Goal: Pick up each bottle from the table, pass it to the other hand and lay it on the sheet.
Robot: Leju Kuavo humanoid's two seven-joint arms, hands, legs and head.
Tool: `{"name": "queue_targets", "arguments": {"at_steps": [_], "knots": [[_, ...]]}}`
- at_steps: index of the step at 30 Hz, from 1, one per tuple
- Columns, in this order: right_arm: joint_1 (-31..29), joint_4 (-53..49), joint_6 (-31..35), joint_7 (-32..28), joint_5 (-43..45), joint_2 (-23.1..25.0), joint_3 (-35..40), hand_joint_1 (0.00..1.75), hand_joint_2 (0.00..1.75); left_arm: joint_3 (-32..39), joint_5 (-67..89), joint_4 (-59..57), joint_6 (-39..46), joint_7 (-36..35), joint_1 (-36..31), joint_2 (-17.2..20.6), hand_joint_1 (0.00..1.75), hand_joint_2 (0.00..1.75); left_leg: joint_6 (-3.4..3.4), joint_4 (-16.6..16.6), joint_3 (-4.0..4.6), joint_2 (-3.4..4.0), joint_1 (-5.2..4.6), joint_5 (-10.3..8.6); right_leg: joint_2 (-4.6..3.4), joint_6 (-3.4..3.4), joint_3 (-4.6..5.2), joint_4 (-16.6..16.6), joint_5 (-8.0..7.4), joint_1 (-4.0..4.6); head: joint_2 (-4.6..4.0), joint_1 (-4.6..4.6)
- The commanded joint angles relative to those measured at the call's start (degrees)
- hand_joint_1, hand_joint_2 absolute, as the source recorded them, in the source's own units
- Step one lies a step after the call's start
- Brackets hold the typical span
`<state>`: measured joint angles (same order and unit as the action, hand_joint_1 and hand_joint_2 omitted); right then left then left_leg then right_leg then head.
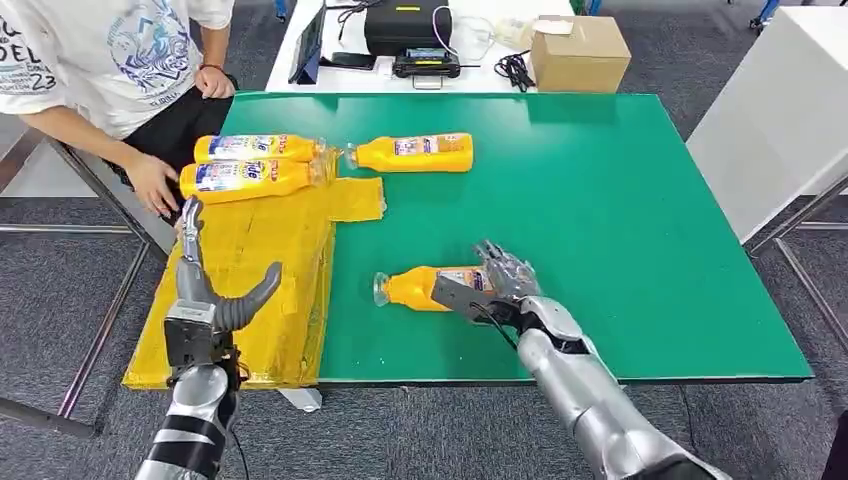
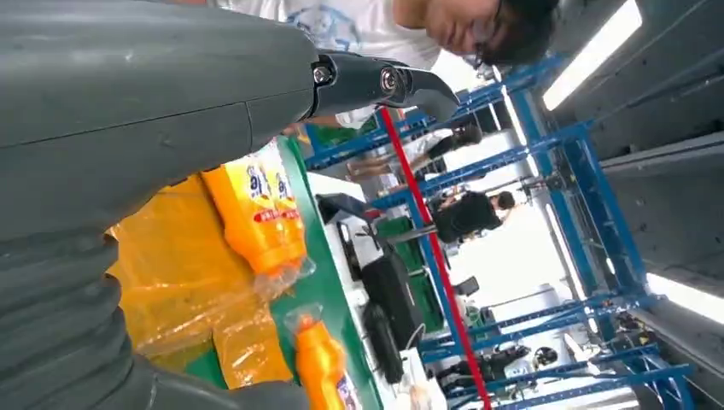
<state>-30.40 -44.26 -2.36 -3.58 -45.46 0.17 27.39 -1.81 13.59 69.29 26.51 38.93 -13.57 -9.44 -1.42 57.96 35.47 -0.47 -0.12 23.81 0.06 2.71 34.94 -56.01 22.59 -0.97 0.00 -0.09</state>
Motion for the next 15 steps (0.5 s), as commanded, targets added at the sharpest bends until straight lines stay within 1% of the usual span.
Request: {"name": "queue_targets", "arguments": {"at_steps": [1, 2, 8, 10, 11, 13, 15], "knots": [[-5.5, 13.8, -4.4, -0.9, 0.5, -0.1, 6.6, 1.69, 1.75, -1.4, -0.8, -8.1, -0.7, 1.1, -4.5, -0.7, 0.00, 1.75, 0.07, 0.0, -0.22, -0.07, 0.04, 0.02, 0.09, -0.09, -0.25, 0.0, 0.05, 0.05, 0.00, 0.02], [-5.4, 13.9, -4.5, -1.2, 0.6, -0.3, 6.8, 1.75, 1.75, -1.5, -0.8, -8.5, -0.9, 1.1, -4.6, -0.8, 0.00, 1.75, 0.10, -0.1, -0.29, -0.08, 0.08, 0.03, 0.11, -0.13, -0.33, 0.1, 0.05, 0.09, 0.00, 0.02], [-4.6, 13.7, -6.2, -3.6, 1.6, -1.9, 8.6, 1.75, 1.75, -2.0, -1.8, -11.0, -3.0, 1.1, -5.2, -1.2, 0.00, 1.75, 0.06, -0.1, -0.42, -0.16, 0.06, 0.00, 0.19, -0.08, -0.47, 0.1, 0.05, 0.07, 0.00, 0.00], [-4.3, 12.9, -6.8, -4.9, 3.3, -2.8, 8.7, 1.75, 1.75, -2.2, -2.0, -12.3, -4.2, 1.1, -5.6, -1.4, 0.00, 1.75, 0.10, -0.1, -0.56, -0.22, 0.11, 0.04, 0.26, -0.14, -0.65, 0.2, 0.10, 0.13, 0.00, 0.00], [-3.9, 12.2, -6.6, -5.5, 4.1, -3.1, 8.7, 1.75, 1.75, -2.1, -2.2, -12.9, -4.7, 1.1, -5.8, -1.6, 0.00, 1.75, 0.06, -0.1, -0.49, -0.17, 0.07, 0.01, 0.20, -0.08, -0.55, 0.1, 0.06, 0.08, 0.00, 0.02], [-2.4, 9.5, -4.8, -7.3, 6.4, -3.7, 8.1, 1.75, 1.75, -1.9, -2.5, -13.5, -5.7, 1.1, -5.8, -1.8, 0.00, 1.75, 0.07, -0.1, -0.54, -0.24, 0.07, 0.01, 0.26, -0.10, -0.60, 0.2, 0.09, 0.08, 0.00, 0.02], [2.0, 2.5, 0.5, -9.5, 11.1, -3.6, 4.6, 1.75, 1.75, -1.2, -3.4, -13.0, -7.5, 0.9, -5.2, -2.1, 0.00, 1.75, 0.08, -0.1, -0.56, -0.24, 0.09, 0.02, 0.26, -0.10, -0.64, 0.2, 0.09, 0.10, 0.00, 0.00]]}}
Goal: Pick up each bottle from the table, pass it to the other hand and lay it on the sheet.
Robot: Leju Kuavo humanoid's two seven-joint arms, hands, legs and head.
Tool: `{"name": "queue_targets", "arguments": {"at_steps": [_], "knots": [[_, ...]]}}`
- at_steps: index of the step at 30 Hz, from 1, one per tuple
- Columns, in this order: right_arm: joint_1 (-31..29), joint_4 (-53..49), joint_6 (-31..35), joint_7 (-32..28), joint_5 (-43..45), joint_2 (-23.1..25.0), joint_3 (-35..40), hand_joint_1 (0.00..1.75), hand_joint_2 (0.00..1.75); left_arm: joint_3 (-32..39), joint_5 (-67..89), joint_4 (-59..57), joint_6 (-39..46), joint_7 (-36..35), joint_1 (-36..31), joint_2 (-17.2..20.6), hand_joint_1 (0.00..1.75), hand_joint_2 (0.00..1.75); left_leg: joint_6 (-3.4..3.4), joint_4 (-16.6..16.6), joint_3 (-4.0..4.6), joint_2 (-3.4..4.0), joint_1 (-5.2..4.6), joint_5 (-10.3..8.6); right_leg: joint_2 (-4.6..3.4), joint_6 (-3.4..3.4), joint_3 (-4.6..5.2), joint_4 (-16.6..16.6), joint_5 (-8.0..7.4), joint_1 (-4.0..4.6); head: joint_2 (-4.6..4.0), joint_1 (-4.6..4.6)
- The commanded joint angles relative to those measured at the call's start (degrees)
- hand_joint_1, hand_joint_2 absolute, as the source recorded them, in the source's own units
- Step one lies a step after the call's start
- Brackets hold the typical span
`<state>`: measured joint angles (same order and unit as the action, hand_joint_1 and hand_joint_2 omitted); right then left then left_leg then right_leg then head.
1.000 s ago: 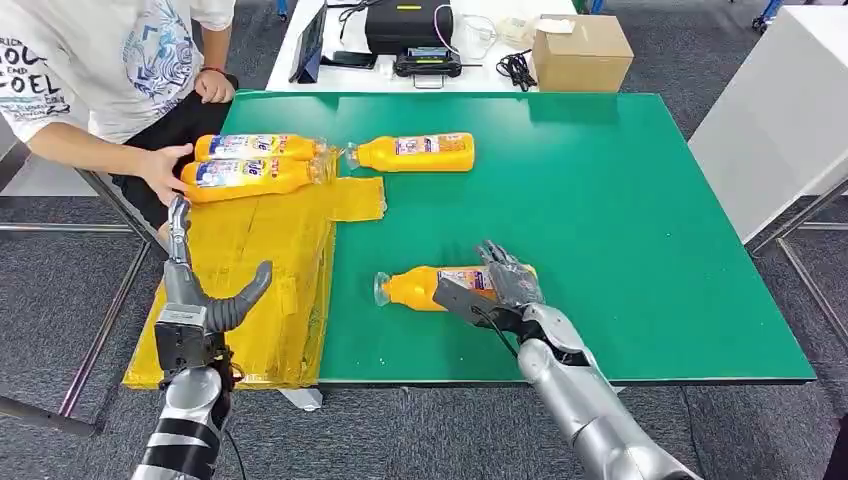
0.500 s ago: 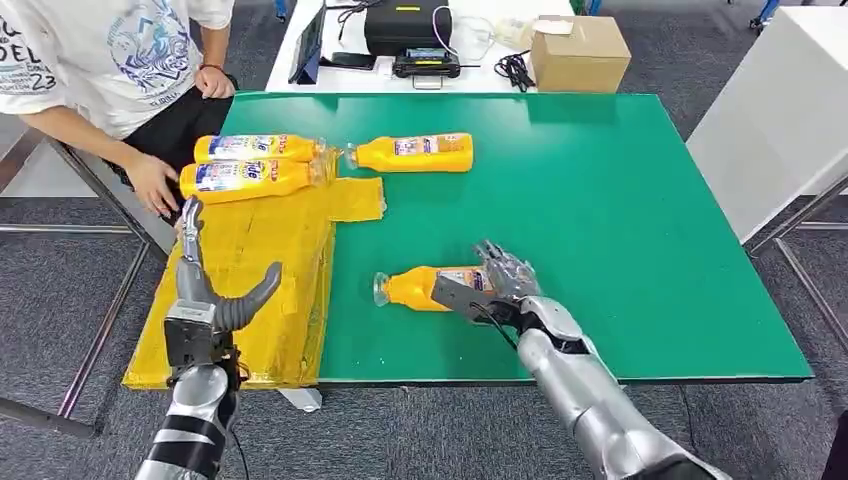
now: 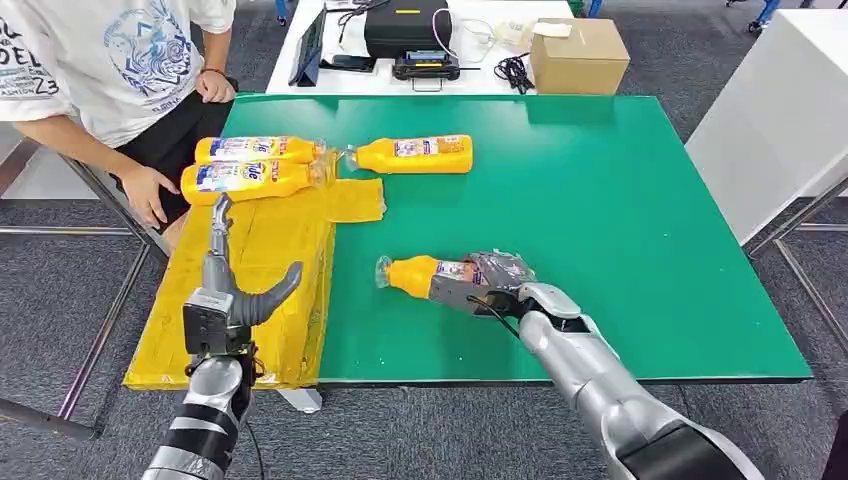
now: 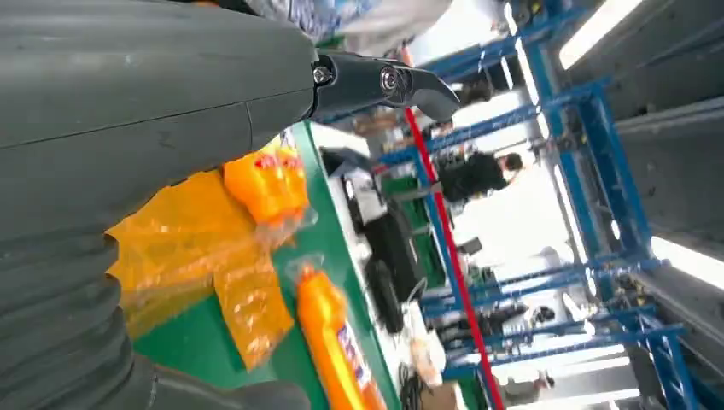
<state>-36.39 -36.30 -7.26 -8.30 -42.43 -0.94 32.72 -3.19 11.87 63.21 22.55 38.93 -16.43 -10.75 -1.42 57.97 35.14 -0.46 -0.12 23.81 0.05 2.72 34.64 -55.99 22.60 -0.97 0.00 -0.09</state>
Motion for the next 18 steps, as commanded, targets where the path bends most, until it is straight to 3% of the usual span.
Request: {"name": "queue_targets", "arguments": {"at_steps": [1, 2, 3, 6, 7, 10, 11, 14, 18], "knots": [[11.3, -11.0, 10.9, -4.7, 8.5, -1.8, -3.3, 1.75, 1.75, 0.9, -2.7, -6.2, -4.9, -0.2, -1.6, -1.1, 0.00, 1.75, 0.11, -0.1, -0.28, -0.28, 0.14, 0.04, 0.32, -0.14, -0.43, 0.2, 0.10, 0.15, 0.00, 0.02], [12.3, -13.2, 11.3, -3.8, 8.1, -1.6, -3.3, 1.75, 1.75, 1.0, -2.7, -5.5, -5.2, -0.2, -1.0, -1.1, 0.00, 1.75, 0.09, -0.2, -0.27, -0.21, 0.13, 0.04, 0.24, -0.12, -0.38, 0.2, 0.09, 0.14, 0.00, 0.00], [15.7, -19.1, 19.7, -7.2, 9.2, 0.5, -7.7, 1.75, 1.75, 1.6, -4.3, -4.4, -6.9, -2.0, -0.1, -1.4, 0.00, 1.75, 0.11, -0.1, -0.28, -0.24, 0.14, 0.07, 0.28, -0.14, -0.41, 0.2, 0.12, 0.16, 0.00, 0.00], [17.9, -25.4, 18.0, -3.3, 7.2, 0.6, -7.9, 1.75, 1.75, 1.6, -4.4, -3.0, -7.5, -2.3, 1.0, -1.4, 0.00, 1.75, 0.11, -0.1, -0.12, 0.02, 0.07, 0.13, -0.02, -0.13, -0.16, 0.0, 0.13, 0.08, 0.00, 0.04], [19.8, -28.9, 24.7, -5.5, 5.1, 2.1, -10.7, 1.75, 1.75, 2.0, -5.1, -2.6, -8.5, -3.4, 1.3, -1.7, 0.00, 1.75, 0.14, 0.0, -0.13, 0.08, 0.11, 0.21, -0.07, -0.17, -0.18, 0.0, 0.18, 0.12, 0.00, -0.02], [24.3, -38.3, 33.6, -10.6, 7.5, 6.6, -16.7, 1.75, 1.75, 2.0, -8.0, -0.7, -11.4, -5.0, 2.6, -2.4, 0.00, 1.75, 0.11, 0.0, 0.21, 0.04, 0.06, 0.14, -0.02, -0.12, 0.20, 0.0, 0.11, 0.07, 0.00, 0.07], [25.0, -40.0, 38.2, -9.8, 1.0, 6.2, -17.0, 1.75, 1.75, 1.7, -8.7, -0.4, -12.0, -5.4, 2.8, -2.6, 0.00, 1.75, 0.08, 0.0, 0.43, -0.04, 0.06, 0.08, 0.03, -0.08, 0.37, -0.1, 0.07, 0.07, 0.00, -0.02], [27.3, -43.0, 41.2, -12.4, -1.3, 6.3, -17.2, 1.75, 1.75, -0.1, -10.4, -0.7, -13.9, -6.6, 2.0, -2.8, 0.00, 1.75, 0.09, 0.1, 0.37, -0.05, 0.08, 0.19, 0.02, -0.11, 0.29, -0.1, 0.18, 0.09, 0.00, 0.02], [28.0, -41.8, 41.7, -15.4, 2.5, 7.1, -18.4, 1.75, 1.75, -2.4, -12.8, -0.7, -16.8, -8.2, 1.7, -2.7, 0.00, 1.75, 0.09, 0.0, 0.33, -0.16, 0.09, 0.15, 0.14, -0.11, 0.21, 0.0, 0.18, 0.09, 0.00, 0.00]]}}
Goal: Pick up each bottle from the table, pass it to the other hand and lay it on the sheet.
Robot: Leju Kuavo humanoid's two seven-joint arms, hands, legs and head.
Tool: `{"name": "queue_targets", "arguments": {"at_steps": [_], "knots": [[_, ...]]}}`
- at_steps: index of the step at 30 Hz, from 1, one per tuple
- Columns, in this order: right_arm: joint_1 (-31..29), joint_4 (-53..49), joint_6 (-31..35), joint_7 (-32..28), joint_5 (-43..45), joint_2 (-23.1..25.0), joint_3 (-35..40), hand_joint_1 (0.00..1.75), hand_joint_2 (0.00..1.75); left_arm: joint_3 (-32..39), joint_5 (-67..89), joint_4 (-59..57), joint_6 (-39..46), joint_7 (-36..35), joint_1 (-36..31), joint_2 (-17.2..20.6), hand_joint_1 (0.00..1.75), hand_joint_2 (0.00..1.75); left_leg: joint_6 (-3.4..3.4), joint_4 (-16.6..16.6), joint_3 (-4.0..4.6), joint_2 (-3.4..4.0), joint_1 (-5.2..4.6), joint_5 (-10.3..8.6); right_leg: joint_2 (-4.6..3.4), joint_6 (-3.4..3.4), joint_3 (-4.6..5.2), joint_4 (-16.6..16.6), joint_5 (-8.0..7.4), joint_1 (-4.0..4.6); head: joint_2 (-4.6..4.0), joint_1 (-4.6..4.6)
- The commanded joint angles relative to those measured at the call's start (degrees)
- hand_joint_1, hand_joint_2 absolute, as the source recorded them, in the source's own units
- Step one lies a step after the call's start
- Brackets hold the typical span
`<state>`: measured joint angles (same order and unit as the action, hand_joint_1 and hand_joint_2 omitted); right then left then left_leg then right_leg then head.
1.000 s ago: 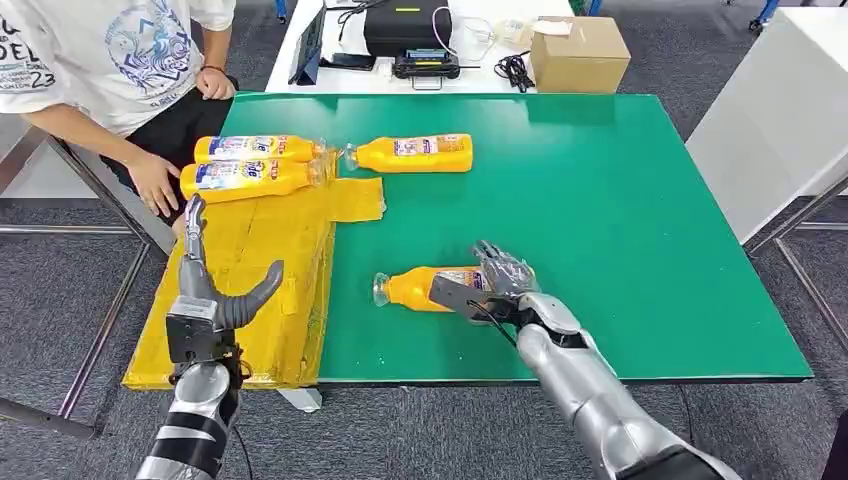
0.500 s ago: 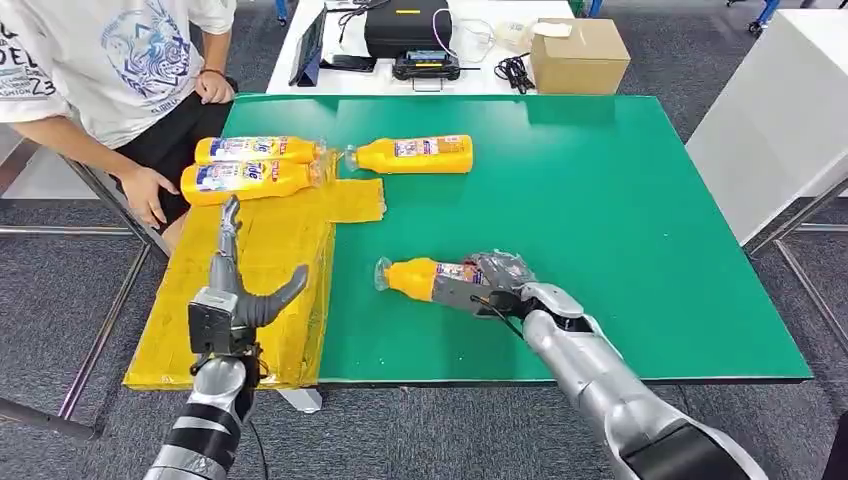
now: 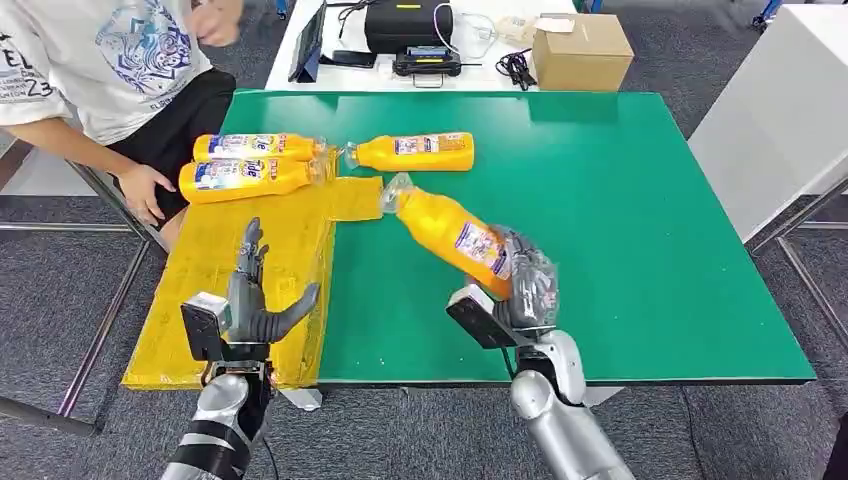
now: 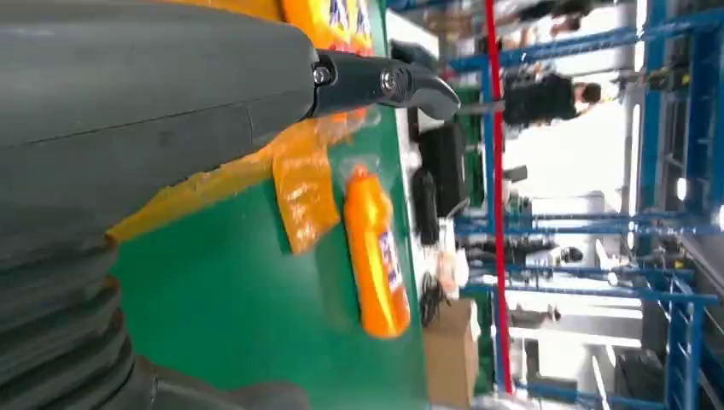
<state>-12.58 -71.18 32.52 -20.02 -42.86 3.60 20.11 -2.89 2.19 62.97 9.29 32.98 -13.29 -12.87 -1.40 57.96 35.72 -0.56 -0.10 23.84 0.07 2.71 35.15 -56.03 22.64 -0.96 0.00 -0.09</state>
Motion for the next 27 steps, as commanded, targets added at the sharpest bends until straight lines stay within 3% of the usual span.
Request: {"name": "queue_targets", "arguments": {"at_steps": [1, 5, 24, 27], "knots": [[4.4, -5.4, 1.8, -5.1, 4.1, 2.9, -6.3, 1.75, 1.75, -3.8, -5.2, -0.2, -6.3, -3.6, -1.3, -0.6, 0.00, 1.75, 0.04, 0.0, -0.12, -0.06, 0.00, 0.06, 0.09, -0.07, -0.16, 0.0, 0.08, 0.01, 0.00, 0.02], [4.4, -0.7, 0.3, -7.4, 4.4, 3.6, -5.8, 1.75, 1.75, -6.7, -8.1, 1.4, -9.1, -5.6, -0.4, -0.2, 0.00, 1.75, 0.05, 0.0, -0.15, -0.04, -0.02, 0.07, 0.07, -0.09, -0.19, 0.1, 0.07, 0.01, 0.00, 0.00], [4.3, -0.7, 0.3, -7.4, 4.3, 3.7, -5.8, 1.75, 1.75, -6.7, -8.2, 1.4, -9.1, -5.7, -0.4, -0.1, 0.00, 1.75, 0.04, 0.0, -0.11, 0.05, -0.03, 0.05, -0.02, -0.07, -0.12, 0.0, 0.03, 0.00, 0.00, 0.02], [4.4, 1.0, -2.1, -8.6, 4.1, 3.9, -4.0, 1.75, 1.75, -8.2, -10.4, 1.5, -12.6, -6.8, -0.5, 0.3, 0.00, 1.75, 0.07, 0.0, -0.24, 0.08, -0.01, 0.11, -0.04, -0.10, -0.25, 0.1, 0.08, 0.02, 0.00, 0.02]]}}
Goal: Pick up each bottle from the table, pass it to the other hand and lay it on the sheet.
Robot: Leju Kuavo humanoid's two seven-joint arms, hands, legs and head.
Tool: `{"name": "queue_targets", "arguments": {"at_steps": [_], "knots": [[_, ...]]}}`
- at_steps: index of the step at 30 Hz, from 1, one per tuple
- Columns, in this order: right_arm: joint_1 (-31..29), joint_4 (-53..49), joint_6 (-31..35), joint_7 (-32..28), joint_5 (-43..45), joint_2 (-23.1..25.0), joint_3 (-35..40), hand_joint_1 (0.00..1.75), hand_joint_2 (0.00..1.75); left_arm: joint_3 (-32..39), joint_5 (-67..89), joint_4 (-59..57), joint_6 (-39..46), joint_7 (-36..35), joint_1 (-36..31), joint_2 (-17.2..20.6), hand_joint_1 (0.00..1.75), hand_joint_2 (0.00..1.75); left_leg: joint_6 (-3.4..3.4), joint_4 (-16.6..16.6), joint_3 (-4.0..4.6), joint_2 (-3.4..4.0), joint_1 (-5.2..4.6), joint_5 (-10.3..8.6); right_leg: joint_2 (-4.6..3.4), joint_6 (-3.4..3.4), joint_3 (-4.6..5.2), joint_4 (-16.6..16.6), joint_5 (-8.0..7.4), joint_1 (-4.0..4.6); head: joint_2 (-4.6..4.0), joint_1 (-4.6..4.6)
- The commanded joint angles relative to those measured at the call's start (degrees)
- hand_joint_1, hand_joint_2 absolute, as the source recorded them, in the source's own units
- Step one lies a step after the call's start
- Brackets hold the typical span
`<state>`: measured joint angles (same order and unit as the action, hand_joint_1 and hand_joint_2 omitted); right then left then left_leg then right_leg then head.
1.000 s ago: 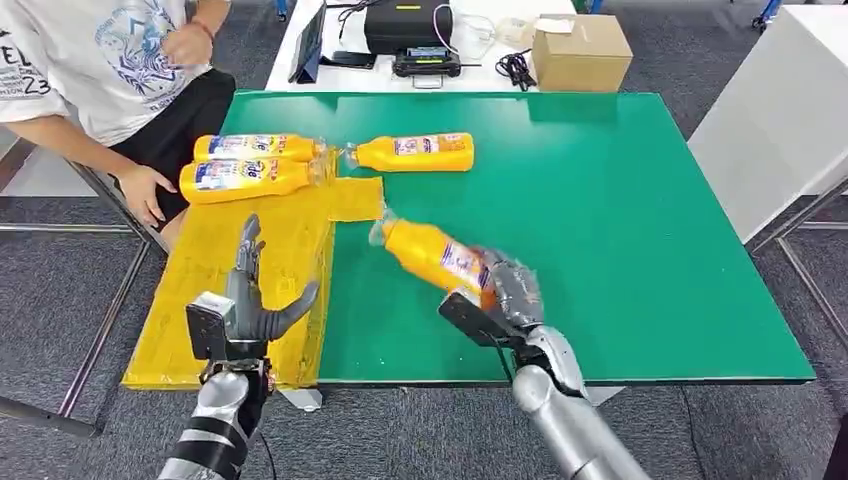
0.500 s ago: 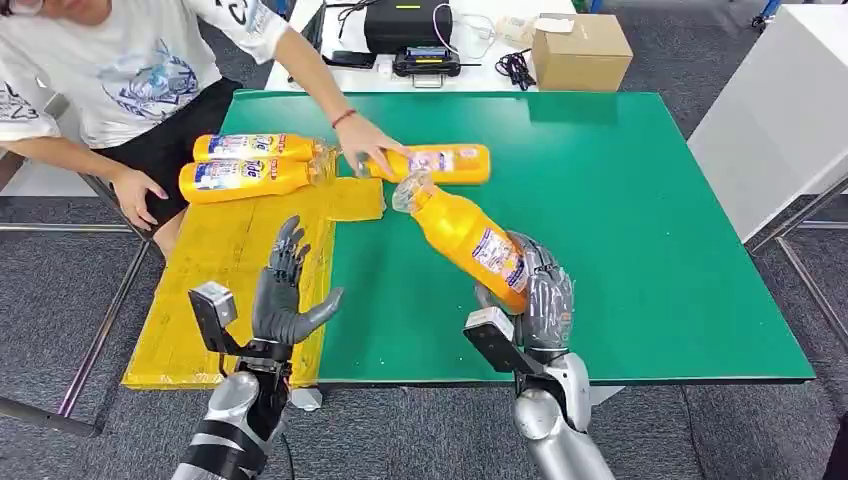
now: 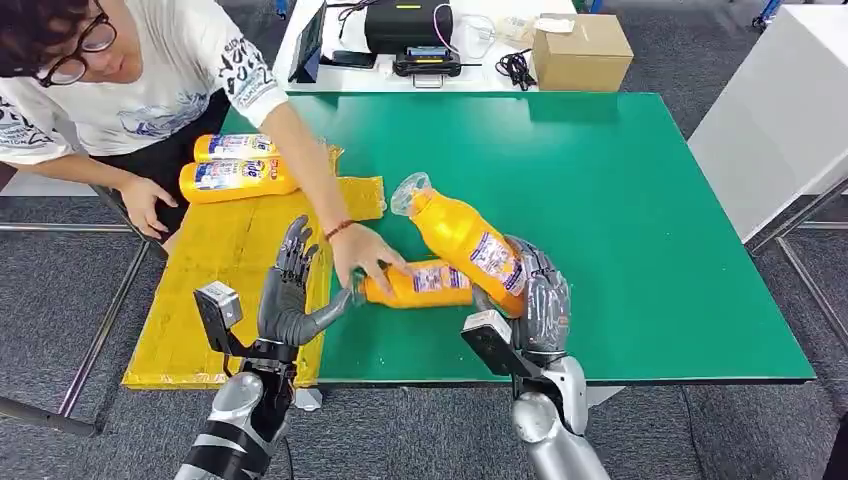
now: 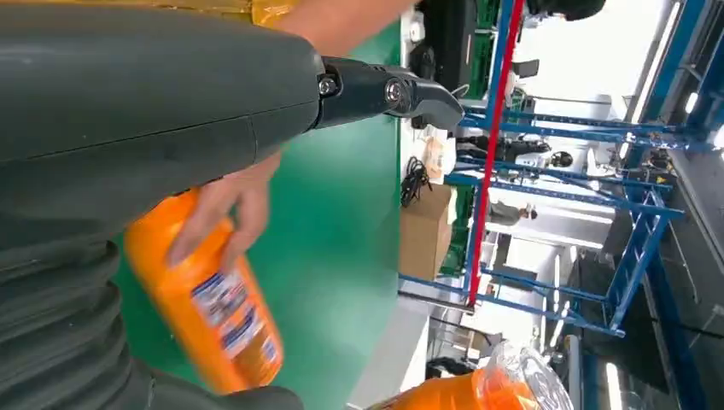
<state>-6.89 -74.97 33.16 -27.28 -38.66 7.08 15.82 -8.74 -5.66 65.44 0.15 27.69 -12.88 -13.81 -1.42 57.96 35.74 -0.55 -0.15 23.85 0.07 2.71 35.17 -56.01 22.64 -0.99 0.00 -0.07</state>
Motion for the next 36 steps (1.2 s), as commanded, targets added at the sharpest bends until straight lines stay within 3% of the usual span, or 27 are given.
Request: {"name": "queue_targets", "arguments": {"at_steps": [1, 9, 16, 36], "knots": [[-1.1, 6.4, -3.6, -2.7, 0.3, 1.4, 1.4, 1.75, 1.75, -3.3, -4.0, -0.9, -5.4, -2.4, -0.8, 1.2, 0.00, 1.75, 0.06, 0.0, -0.16, 0.04, 0.03, 0.05, -0.02, -0.07, -0.15, 0.0, 0.04, 0.04, 0.00, 0.00], [-4.0, 14.5, -3.2, -6.8, 3.4, 6.4, 8.3, 1.75, 1.75, -8.5, -6.8, -2.6, -9.7, -4.6, -1.1, 1.2, 0.00, 1.75, 0.09, -0.1, -0.27, 0.19, 0.07, 0.11, -0.15, -0.11, -0.23, 0.0, 0.05, 0.07, 0.00, 0.00], [-7.0, 22.3, -4.9, -7.2, 3.4, 7.9, 13.3, 1.75, 1.75, -10.0, -7.3, -4.2, -10.5, -4.5, -1.5, 1.2, 0.00, 1.75, 0.08, -0.1, -0.30, 0.16, 0.08, 0.08, -0.12, -0.11, -0.27, 0.1, 0.04, 0.08, 0.00, 0.00], [-9.6, 28.6, -7.3, -7.7, 5.7, 9.4, 19.1, 1.75, 1.75, -9.7, -7.0, -6.0, -8.9, -3.4, -3.1, 1.0, 0.00, 1.75, 0.08, -0.1, -0.24, 0.05, 0.08, 0.07, -0.01, -0.10, -0.23, 0.0, 0.07, 0.07, 0.00, 0.00]]}}
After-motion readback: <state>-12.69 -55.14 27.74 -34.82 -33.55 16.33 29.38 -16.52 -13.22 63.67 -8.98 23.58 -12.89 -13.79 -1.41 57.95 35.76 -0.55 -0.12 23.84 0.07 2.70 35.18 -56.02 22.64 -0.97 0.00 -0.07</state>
